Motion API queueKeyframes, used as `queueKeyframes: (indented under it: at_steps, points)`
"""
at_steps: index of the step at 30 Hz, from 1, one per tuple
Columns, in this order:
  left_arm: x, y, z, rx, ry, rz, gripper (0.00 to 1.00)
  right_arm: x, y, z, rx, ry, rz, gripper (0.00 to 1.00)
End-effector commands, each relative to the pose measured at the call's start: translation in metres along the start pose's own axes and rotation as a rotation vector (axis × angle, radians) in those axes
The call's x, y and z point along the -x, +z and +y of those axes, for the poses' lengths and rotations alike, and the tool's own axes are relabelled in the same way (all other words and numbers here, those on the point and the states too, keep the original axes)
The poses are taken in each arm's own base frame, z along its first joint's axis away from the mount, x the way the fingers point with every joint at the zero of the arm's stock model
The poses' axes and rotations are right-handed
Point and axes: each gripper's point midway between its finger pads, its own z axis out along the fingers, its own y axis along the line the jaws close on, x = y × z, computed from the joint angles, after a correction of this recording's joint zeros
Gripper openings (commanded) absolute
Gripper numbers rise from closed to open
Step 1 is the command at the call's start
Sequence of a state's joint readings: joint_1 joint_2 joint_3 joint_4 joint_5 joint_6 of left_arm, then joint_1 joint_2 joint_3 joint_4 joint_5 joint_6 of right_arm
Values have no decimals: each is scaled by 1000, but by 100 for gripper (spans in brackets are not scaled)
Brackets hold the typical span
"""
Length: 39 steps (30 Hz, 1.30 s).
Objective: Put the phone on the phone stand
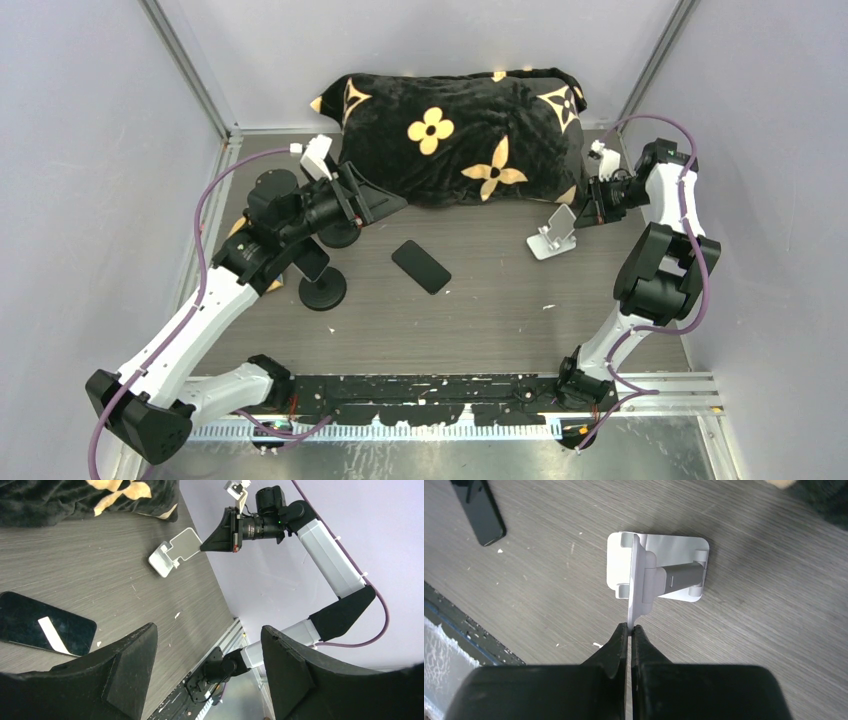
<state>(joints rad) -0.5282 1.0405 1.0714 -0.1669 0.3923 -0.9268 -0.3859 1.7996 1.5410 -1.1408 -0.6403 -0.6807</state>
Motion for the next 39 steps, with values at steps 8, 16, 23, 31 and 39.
queueKeyframes:
  at_steps: [8, 16, 23, 31, 39]
  points:
    - [4, 8, -14, -62, 84, -23, 76, 25, -10, 84, 218, -410, -1, 1]
    - [-3, 12, -4, -17, 97, -7, 76, 41, 24, 127, 323, -676, 84, 1]
    - [-5, 11, -1, 0, 97, -3, 76, 52, 56, 140, 380, -743, 159, 1]
    - [-14, 14, 3, 45, 114, 9, 76, 61, 71, 137, 356, -742, 209, 12]
    - [-37, 32, 16, 188, 155, 17, 76, 70, 67, 141, 308, -671, 162, 34]
